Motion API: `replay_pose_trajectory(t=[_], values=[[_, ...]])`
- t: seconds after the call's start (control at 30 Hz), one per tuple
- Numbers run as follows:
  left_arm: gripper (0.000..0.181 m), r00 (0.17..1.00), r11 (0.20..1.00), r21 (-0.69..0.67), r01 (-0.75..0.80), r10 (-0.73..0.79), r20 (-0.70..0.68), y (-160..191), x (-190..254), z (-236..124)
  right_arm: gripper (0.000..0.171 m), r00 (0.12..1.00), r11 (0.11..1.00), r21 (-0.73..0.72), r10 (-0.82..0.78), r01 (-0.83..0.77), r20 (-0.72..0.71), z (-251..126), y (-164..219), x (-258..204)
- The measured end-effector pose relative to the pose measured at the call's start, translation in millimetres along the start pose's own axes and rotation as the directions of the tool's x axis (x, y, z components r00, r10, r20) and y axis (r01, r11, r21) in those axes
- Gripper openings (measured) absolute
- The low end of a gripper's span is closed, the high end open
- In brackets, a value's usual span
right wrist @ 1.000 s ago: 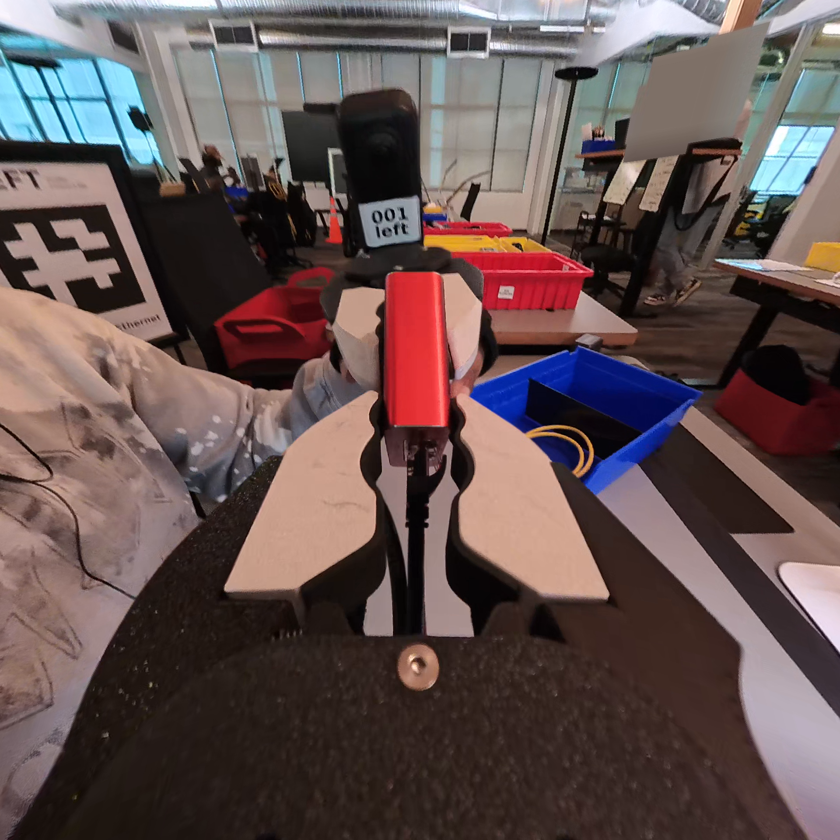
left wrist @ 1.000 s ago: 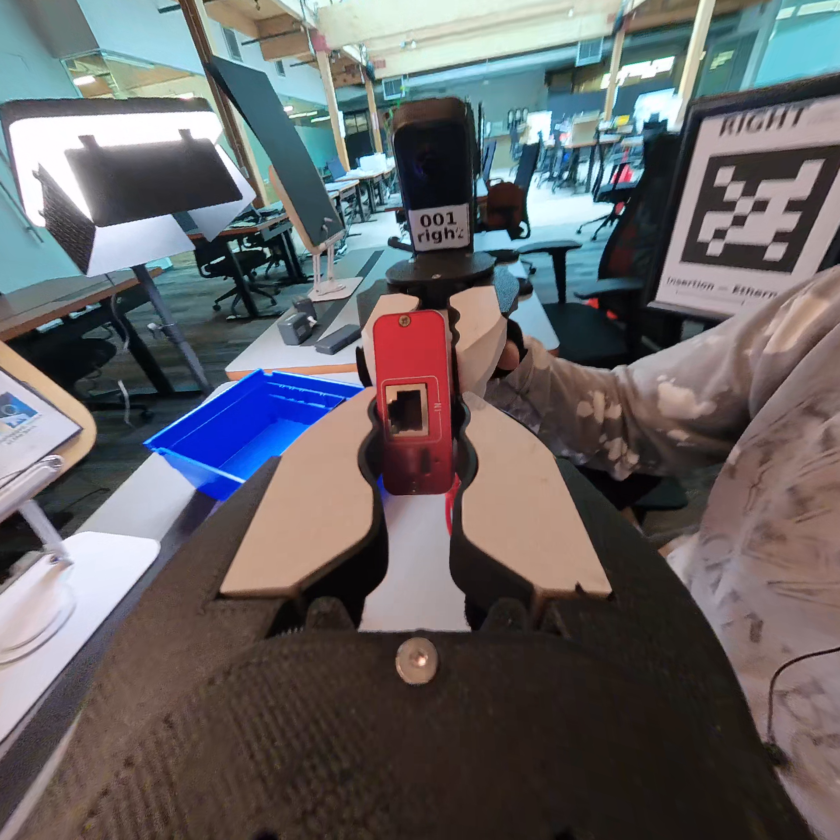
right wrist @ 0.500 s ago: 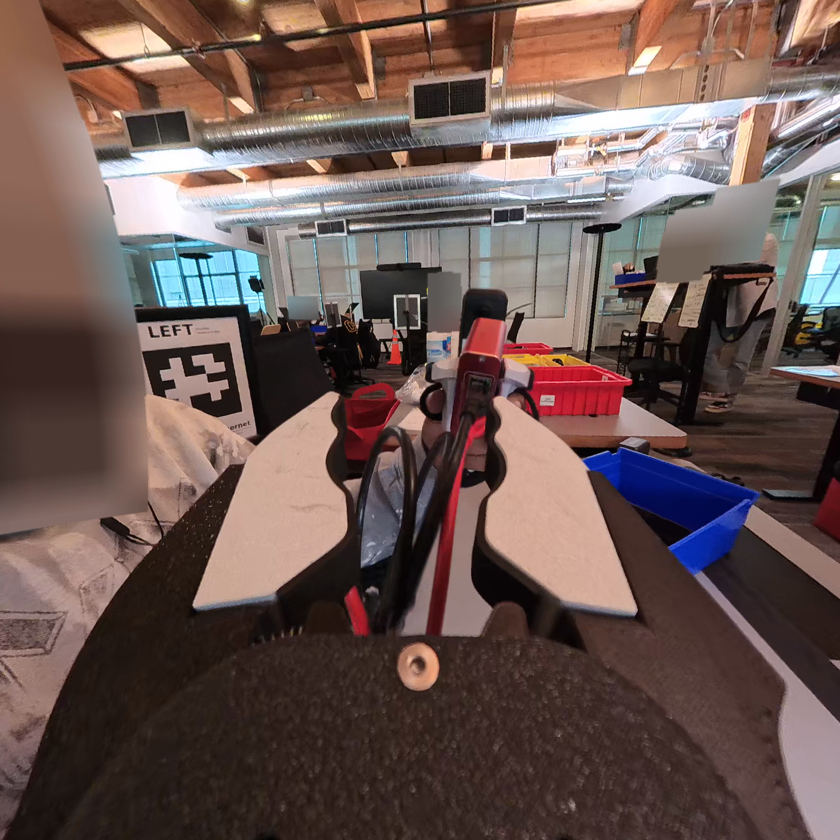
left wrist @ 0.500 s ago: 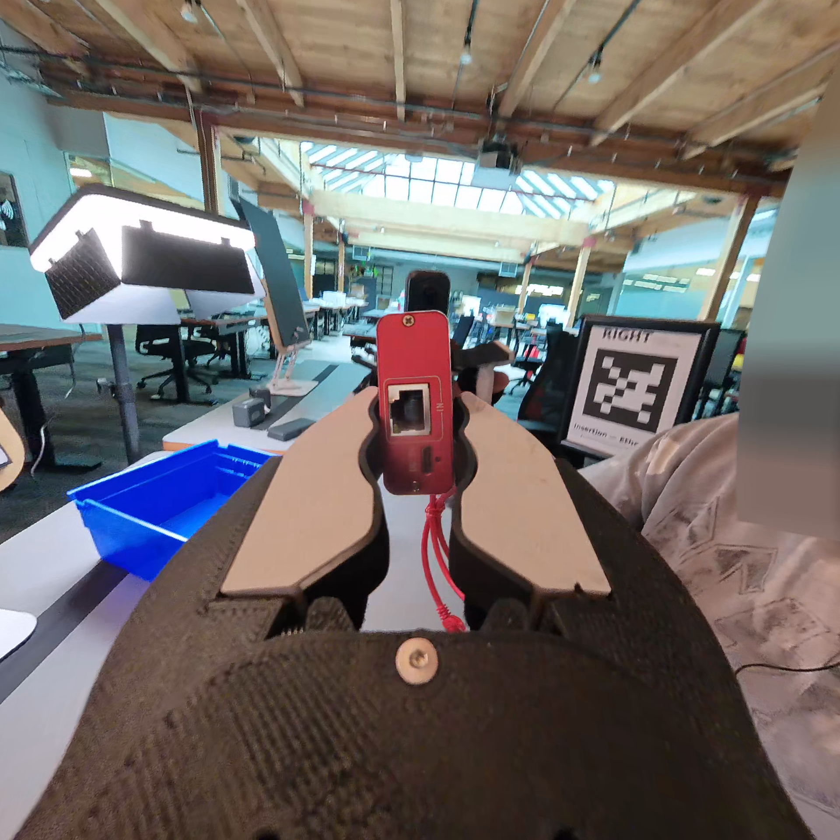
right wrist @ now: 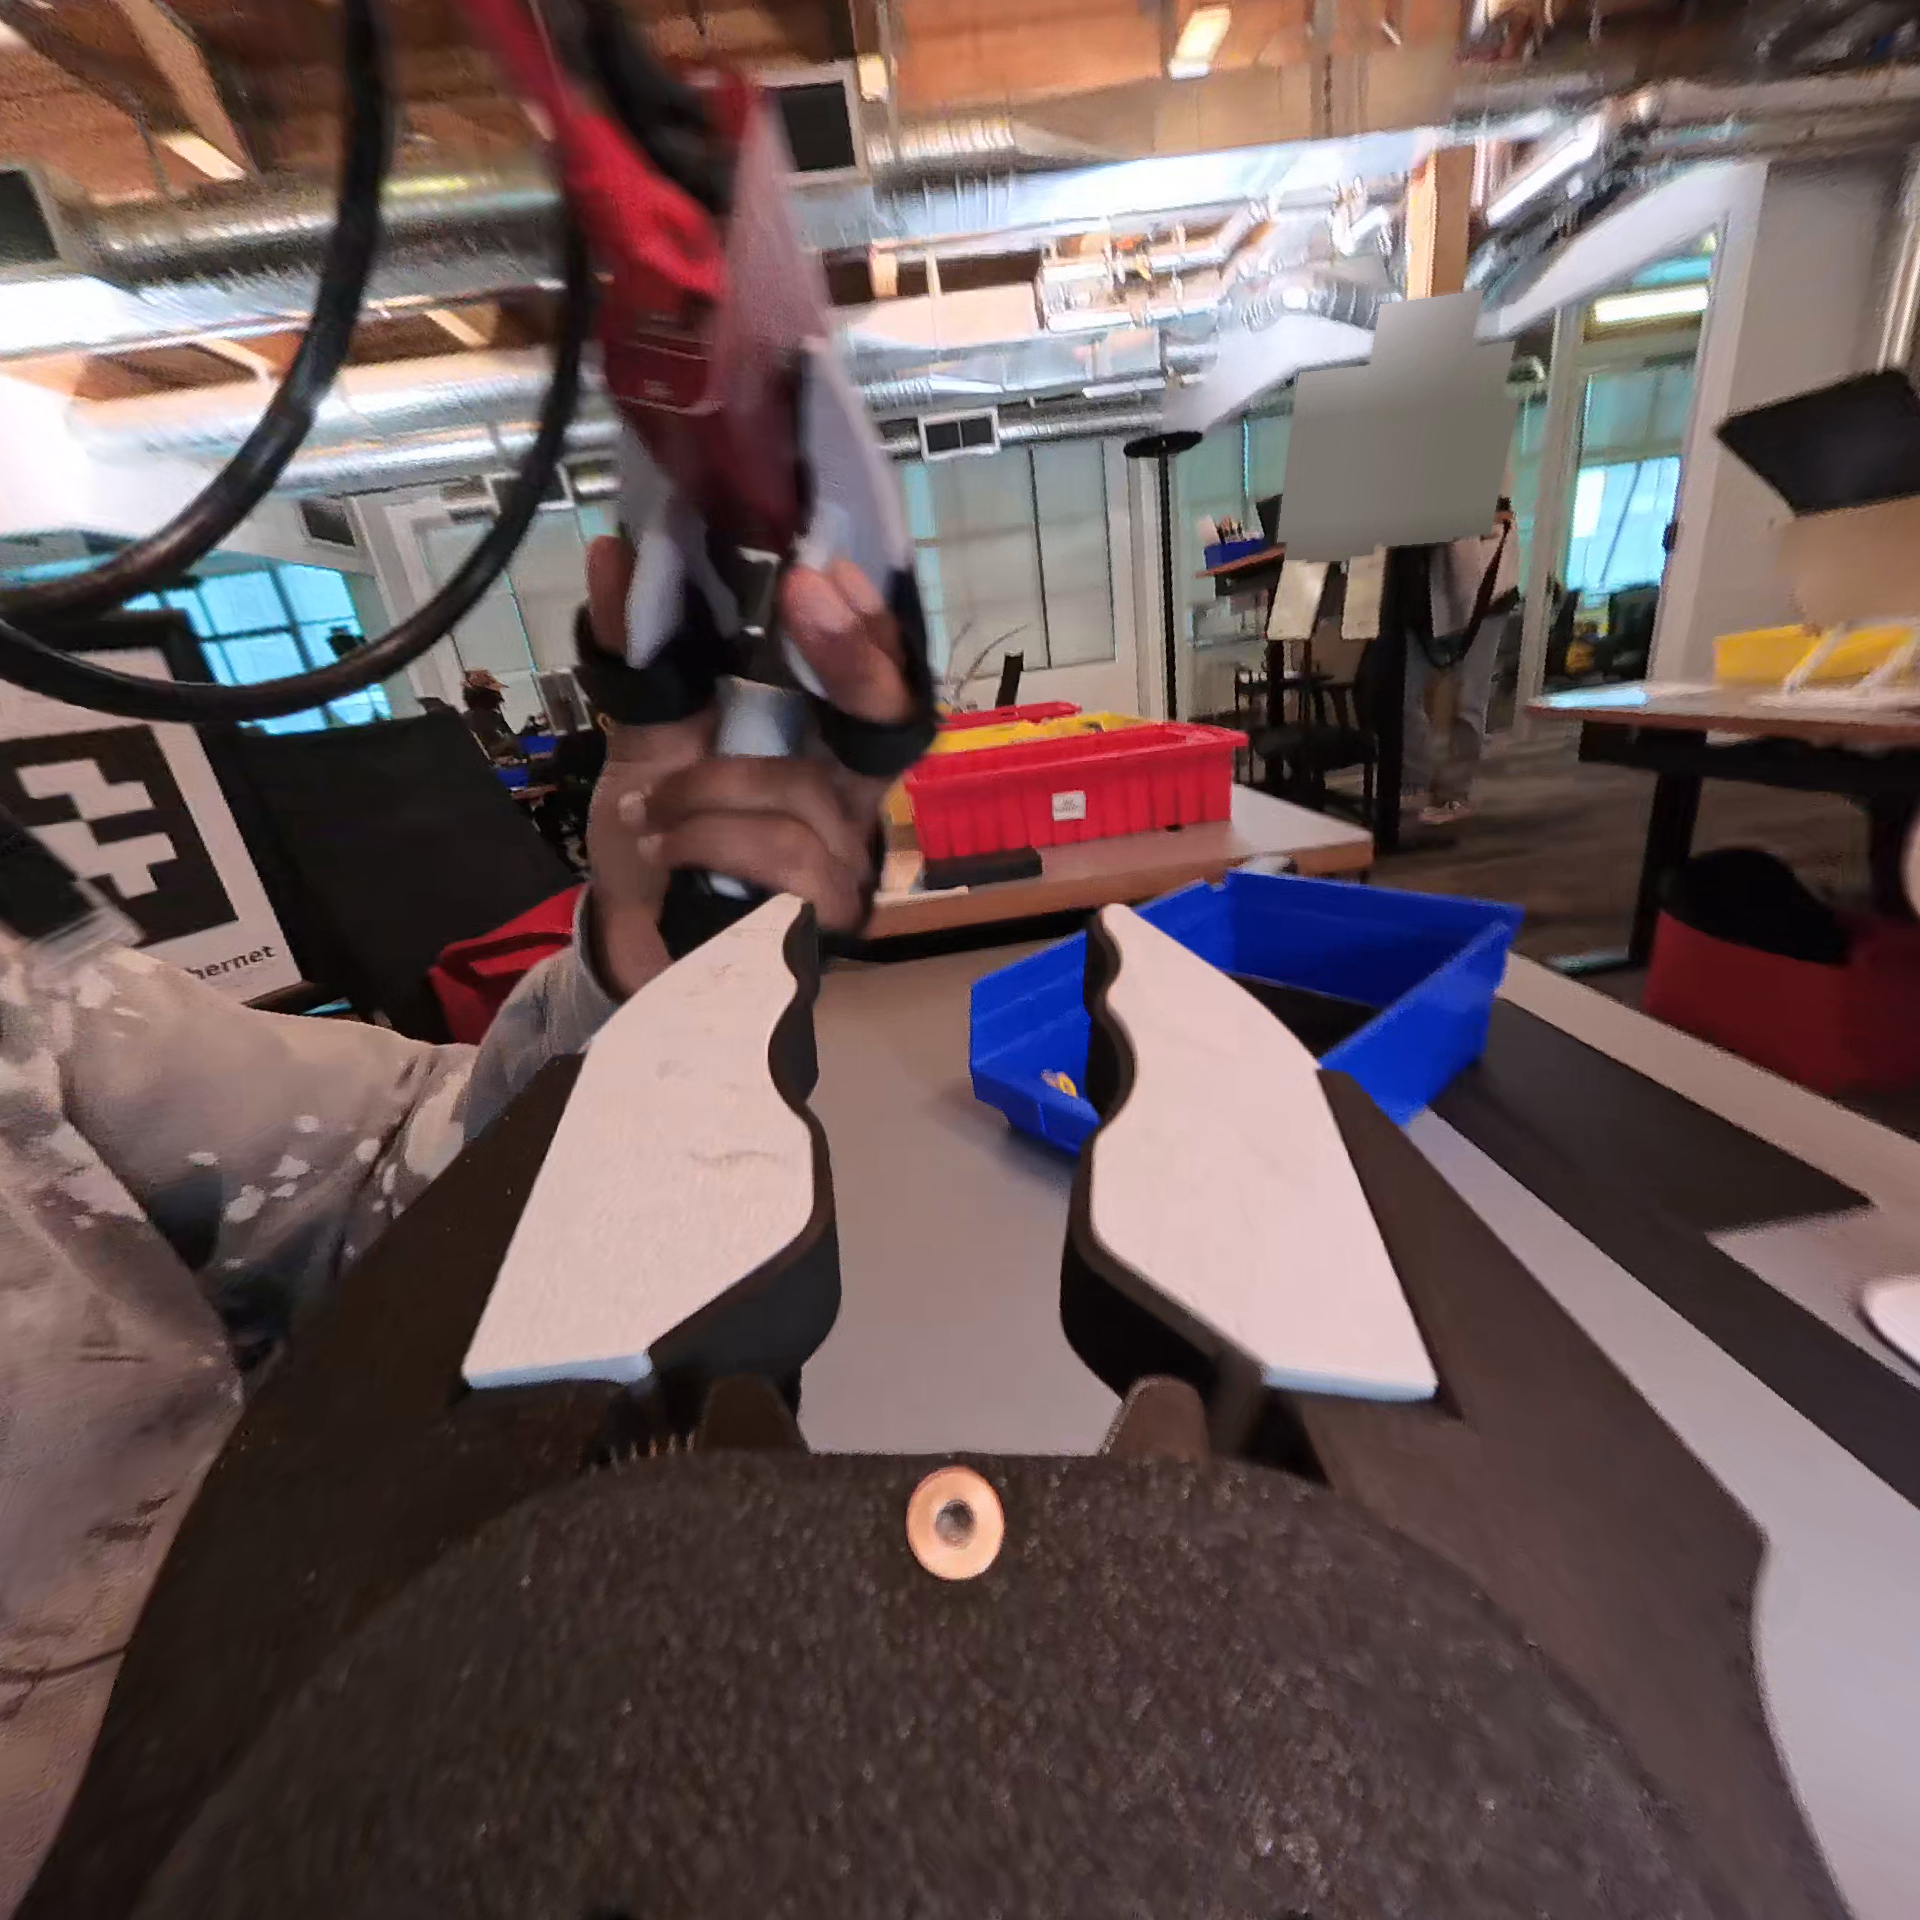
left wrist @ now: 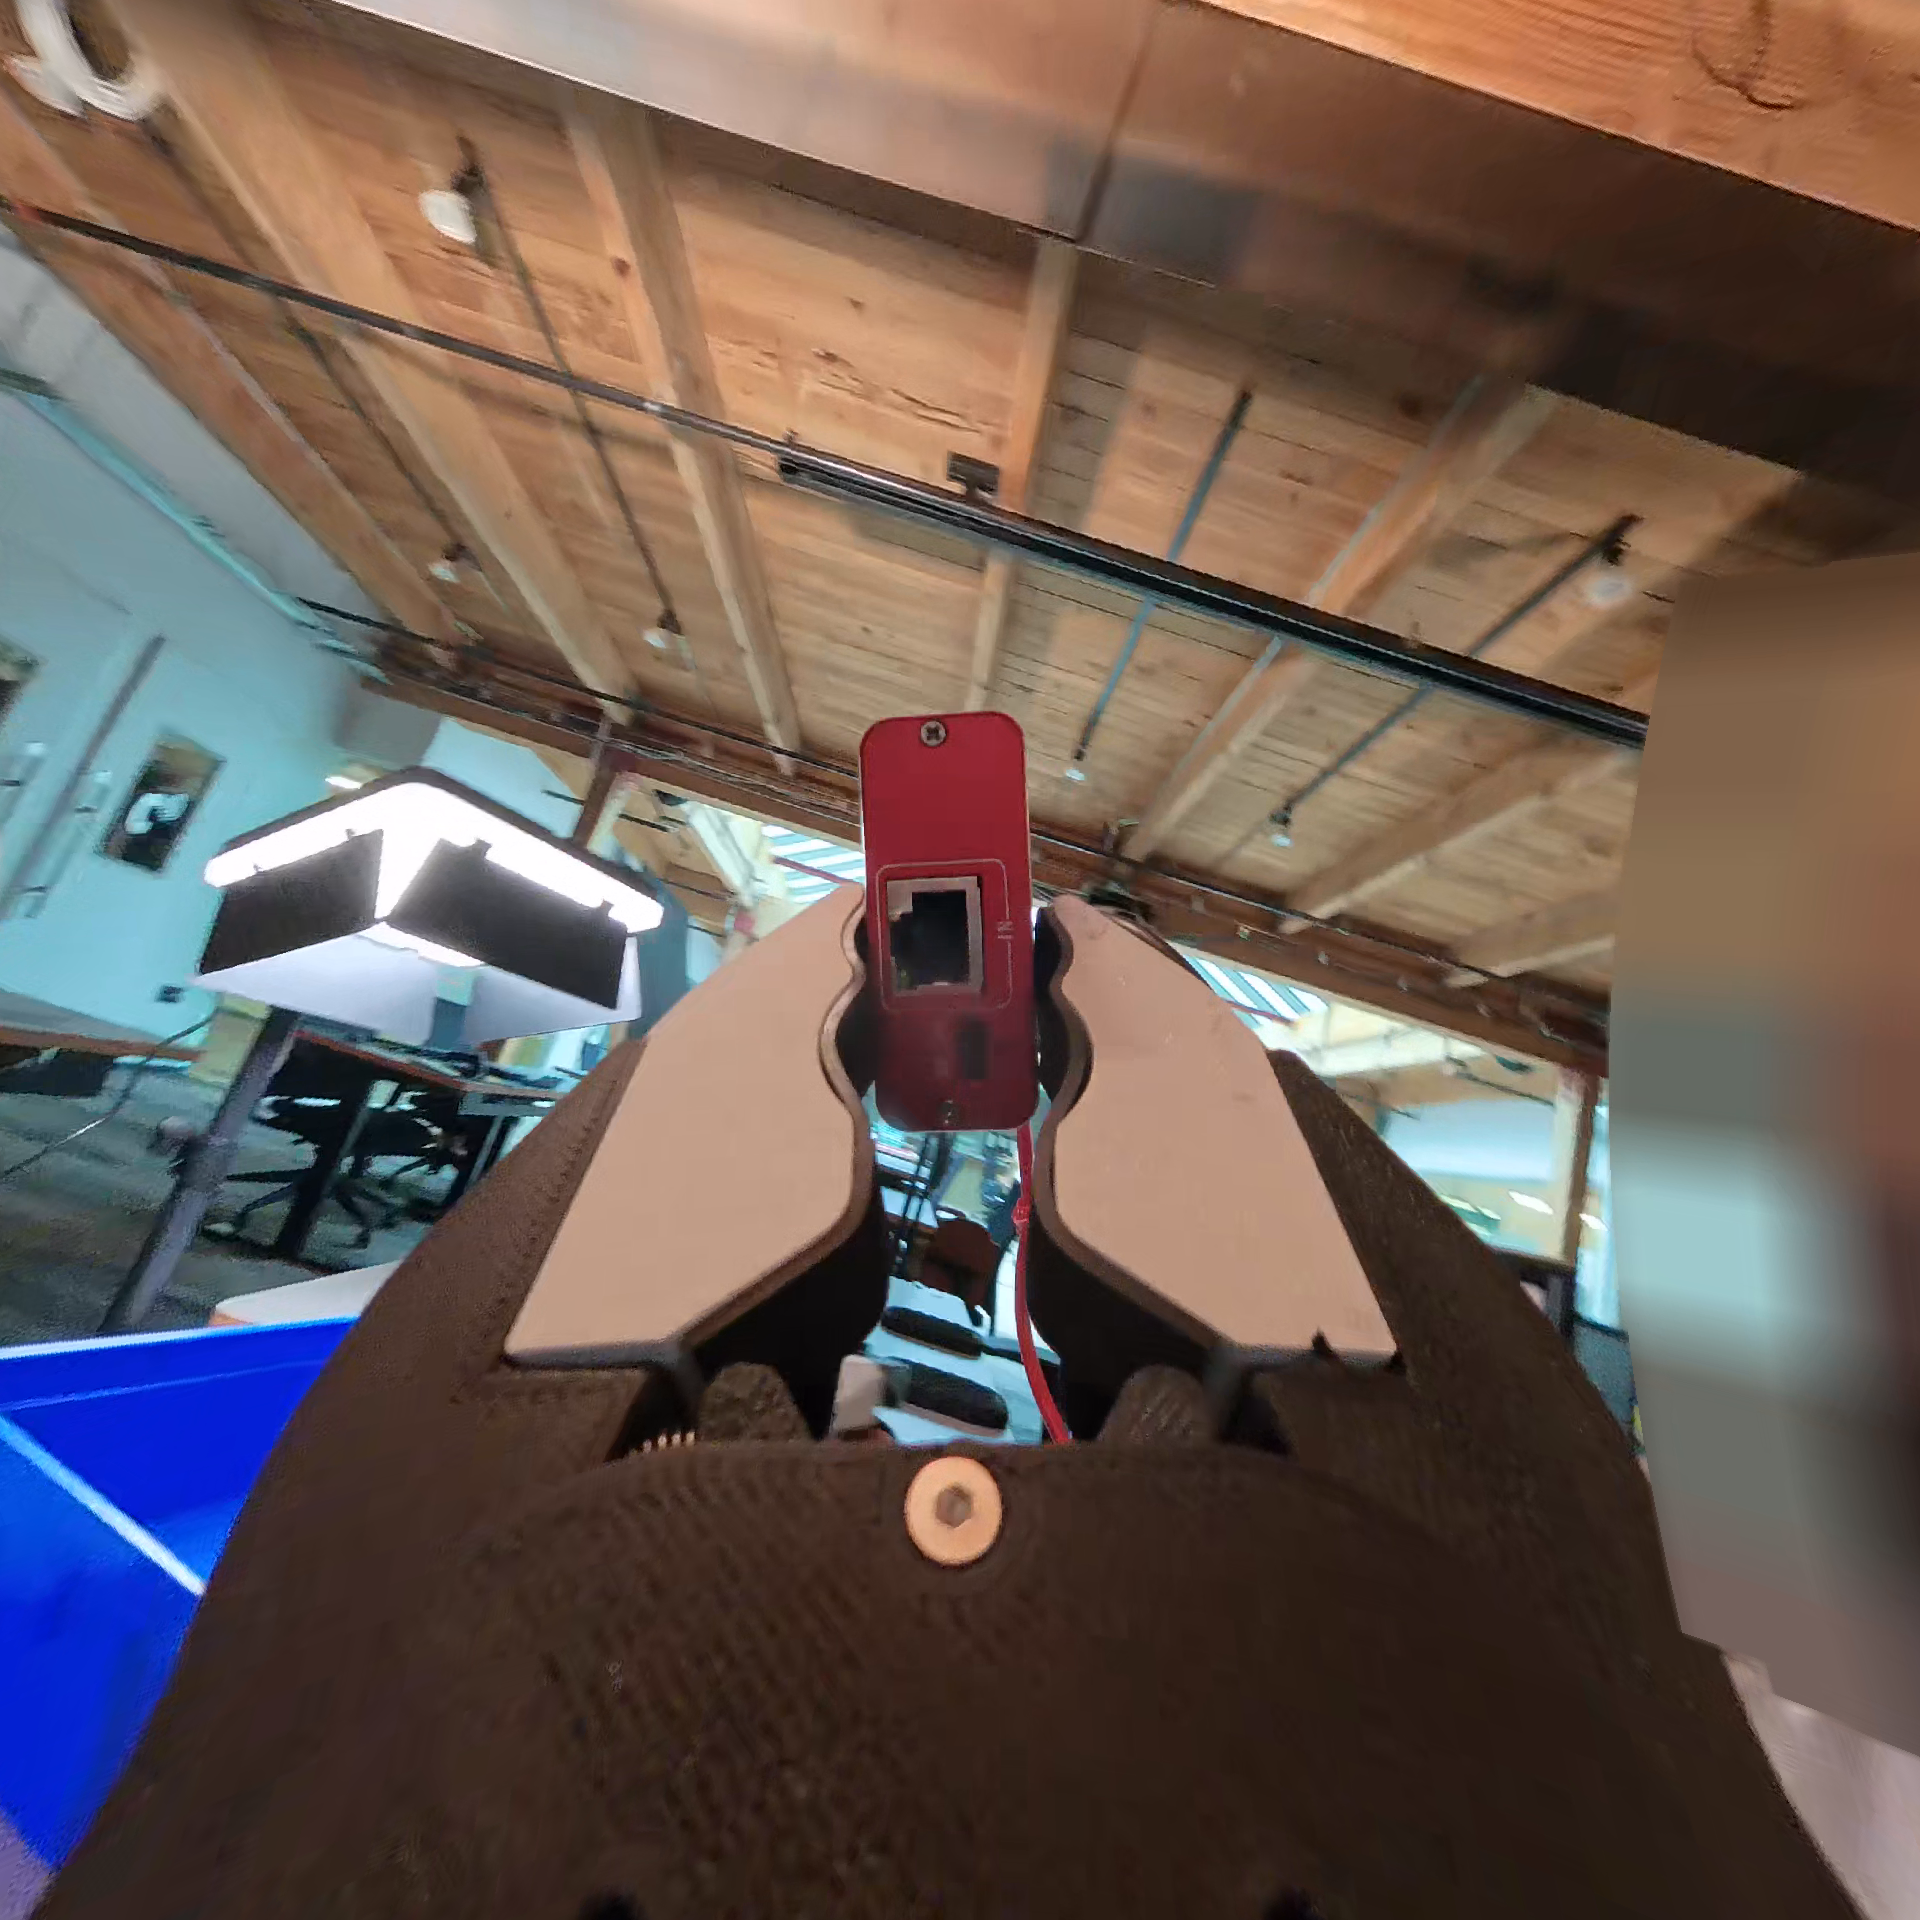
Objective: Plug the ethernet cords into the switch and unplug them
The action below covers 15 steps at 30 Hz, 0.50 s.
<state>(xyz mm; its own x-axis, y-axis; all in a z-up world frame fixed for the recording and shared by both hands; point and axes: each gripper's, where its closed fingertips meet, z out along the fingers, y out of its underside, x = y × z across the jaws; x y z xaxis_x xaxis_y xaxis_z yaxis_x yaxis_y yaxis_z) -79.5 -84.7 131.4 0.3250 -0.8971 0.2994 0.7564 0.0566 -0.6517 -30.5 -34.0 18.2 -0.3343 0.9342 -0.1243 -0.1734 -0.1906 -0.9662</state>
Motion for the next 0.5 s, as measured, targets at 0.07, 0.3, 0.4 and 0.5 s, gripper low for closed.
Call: replay_pose_trajectory(t=[0.07, 0.3, 0.4, 0.5], values=[[0.029, 0.997, 1.0, 0.011, -0.017, 0.016, 0.079, 17, -16, 0, 0.051, 0.999, 0.998, 0.042, -0.051, 0.05, 0.018, 15, -2, -19], [0.029, 0.991, 0.984, -0.132, -0.119, 0.126, 0.047, 81, -19, 14, 0.048, 0.999, 0.986, 0.166, 0.019, -0.023, 0.026, 2, -40, -29], [0.029, 0.983, 0.97, -0.177, -0.167, 0.178, 0.051, 91, -20, 16, 0.039, 0.995, 0.982, 0.18, 0.037, -0.054, 0.096, 0, -49, -41], [0.029, 0.984, 0.955, -0.248, -0.161, 0.174, 0.035, 98, -21, 17, 0.036, 0.999, 0.989, 0.148, -0.006, -0.002, 0.052, 0, -47, -40]])
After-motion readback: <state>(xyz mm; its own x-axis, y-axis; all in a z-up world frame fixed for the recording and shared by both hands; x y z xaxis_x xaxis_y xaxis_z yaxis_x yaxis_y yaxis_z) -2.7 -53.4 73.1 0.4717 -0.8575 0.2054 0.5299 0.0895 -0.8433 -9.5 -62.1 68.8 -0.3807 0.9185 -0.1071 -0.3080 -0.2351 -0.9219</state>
